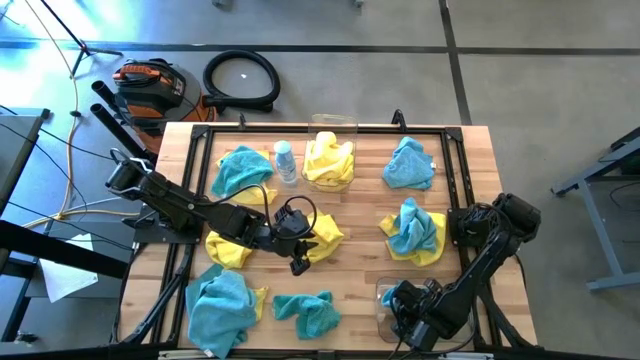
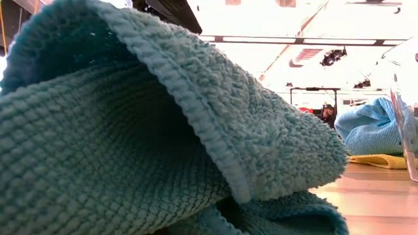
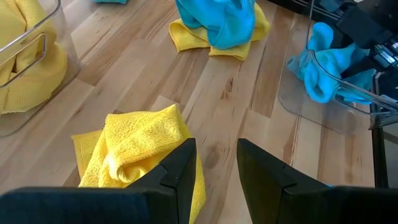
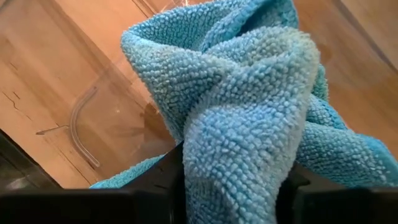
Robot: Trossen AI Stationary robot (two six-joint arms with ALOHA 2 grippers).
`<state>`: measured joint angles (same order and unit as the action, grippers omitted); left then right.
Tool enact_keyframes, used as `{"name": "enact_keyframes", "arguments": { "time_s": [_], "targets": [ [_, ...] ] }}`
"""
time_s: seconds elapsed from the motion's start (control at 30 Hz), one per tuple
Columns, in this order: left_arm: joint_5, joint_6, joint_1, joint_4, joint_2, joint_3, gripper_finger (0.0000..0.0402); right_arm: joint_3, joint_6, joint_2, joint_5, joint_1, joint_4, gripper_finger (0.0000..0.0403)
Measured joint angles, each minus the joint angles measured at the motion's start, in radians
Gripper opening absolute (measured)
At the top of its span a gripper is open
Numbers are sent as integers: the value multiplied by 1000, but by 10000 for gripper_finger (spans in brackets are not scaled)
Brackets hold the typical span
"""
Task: Sort microfiber towel by color & place in baskets
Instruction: Put the blue towel into the bottom transparent bin
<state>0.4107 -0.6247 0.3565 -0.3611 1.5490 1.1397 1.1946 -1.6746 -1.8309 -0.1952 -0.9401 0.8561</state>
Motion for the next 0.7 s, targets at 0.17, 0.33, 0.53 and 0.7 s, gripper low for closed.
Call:
{"name": "enact_keyframes", "arguments": {
  "time_s": [0.17,0.33,0.53,0.7],
  "targets": [
    [1,0,0,0,0,0,103,37,-1,38,22,-1,69,142],
    [1,-1,0,-1,0,0,103,135,-24,85,6,-16,222,142],
    [1,-3,1,-7,0,0,103,268,-22,94,-63,-40,362,142],
    [1,-2,8,-13,0,0,103,279,10,94,-72,-41,342,142]
  ]
}}
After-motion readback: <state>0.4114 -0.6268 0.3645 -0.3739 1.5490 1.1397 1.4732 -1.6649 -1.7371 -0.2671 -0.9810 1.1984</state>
